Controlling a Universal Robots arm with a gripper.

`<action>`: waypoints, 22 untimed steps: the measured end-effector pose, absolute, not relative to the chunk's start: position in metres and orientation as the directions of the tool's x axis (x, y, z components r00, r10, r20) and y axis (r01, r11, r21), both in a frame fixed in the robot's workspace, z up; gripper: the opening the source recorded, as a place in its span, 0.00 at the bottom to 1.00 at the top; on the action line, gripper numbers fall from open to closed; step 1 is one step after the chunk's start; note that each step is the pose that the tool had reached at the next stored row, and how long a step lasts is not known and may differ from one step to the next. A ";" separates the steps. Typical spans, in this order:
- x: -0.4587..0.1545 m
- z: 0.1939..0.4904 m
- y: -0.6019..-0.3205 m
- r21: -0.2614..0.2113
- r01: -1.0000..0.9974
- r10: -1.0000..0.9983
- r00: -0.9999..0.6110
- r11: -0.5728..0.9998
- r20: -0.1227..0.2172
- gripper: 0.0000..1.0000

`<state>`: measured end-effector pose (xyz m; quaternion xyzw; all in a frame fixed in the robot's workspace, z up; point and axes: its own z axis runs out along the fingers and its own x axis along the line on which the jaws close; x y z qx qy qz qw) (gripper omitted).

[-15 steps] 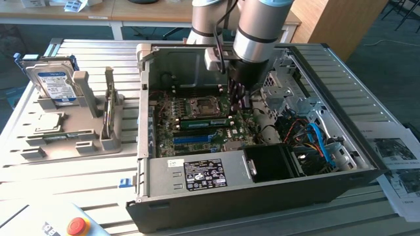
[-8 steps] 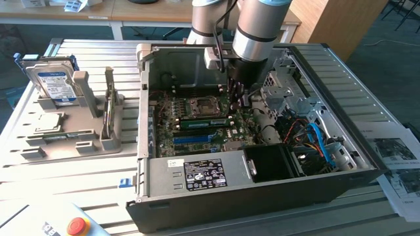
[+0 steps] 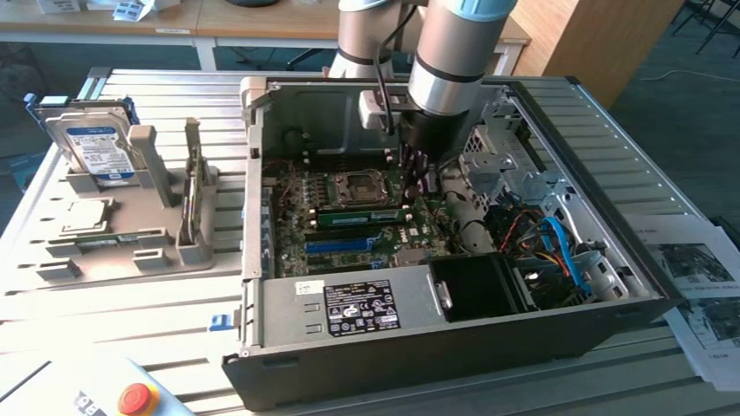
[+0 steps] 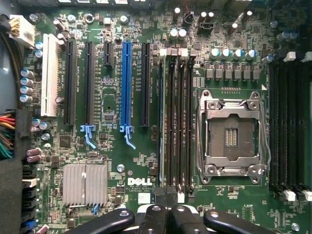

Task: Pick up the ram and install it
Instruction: 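Press down the ram until it locks into place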

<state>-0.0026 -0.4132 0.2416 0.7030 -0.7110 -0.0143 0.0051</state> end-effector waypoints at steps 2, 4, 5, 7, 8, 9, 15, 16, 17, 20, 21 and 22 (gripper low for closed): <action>-0.003 0.238 -0.413 0.027 -1.000 -1.000 -0.011 0.011 -0.013 0.10; -0.003 0.236 -0.413 0.027 -1.000 -1.000 -0.011 0.011 -0.013 0.10; -0.003 0.236 -0.413 0.027 -1.000 -1.000 -0.011 0.011 -0.013 0.10; -0.003 0.236 -0.413 0.027 -1.000 -1.000 -0.011 0.011 -0.013 0.10; -0.003 0.236 -0.413 0.027 -1.000 -1.000 -0.011 0.011 -0.013 0.10; -0.003 0.236 -0.413 0.027 -1.000 -1.000 -0.012 0.011 -0.013 0.10; -0.002 0.235 -0.409 0.027 -1.000 -1.000 -0.011 0.011 -0.013 0.10; -0.003 0.235 -0.409 0.027 -1.000 -1.000 -0.011 0.011 -0.013 0.10; -0.003 0.235 -0.409 0.027 -1.000 -1.000 -0.011 0.011 -0.013 0.10; -0.003 0.231 -0.409 0.027 -1.000 -1.000 -0.011 0.011 -0.013 0.10; -0.003 0.230 -0.409 0.027 -1.000 -1.000 -0.011 0.011 -0.013 0.10; -0.003 0.229 -0.409 0.027 -1.000 -1.000 -0.011 0.011 -0.013 0.10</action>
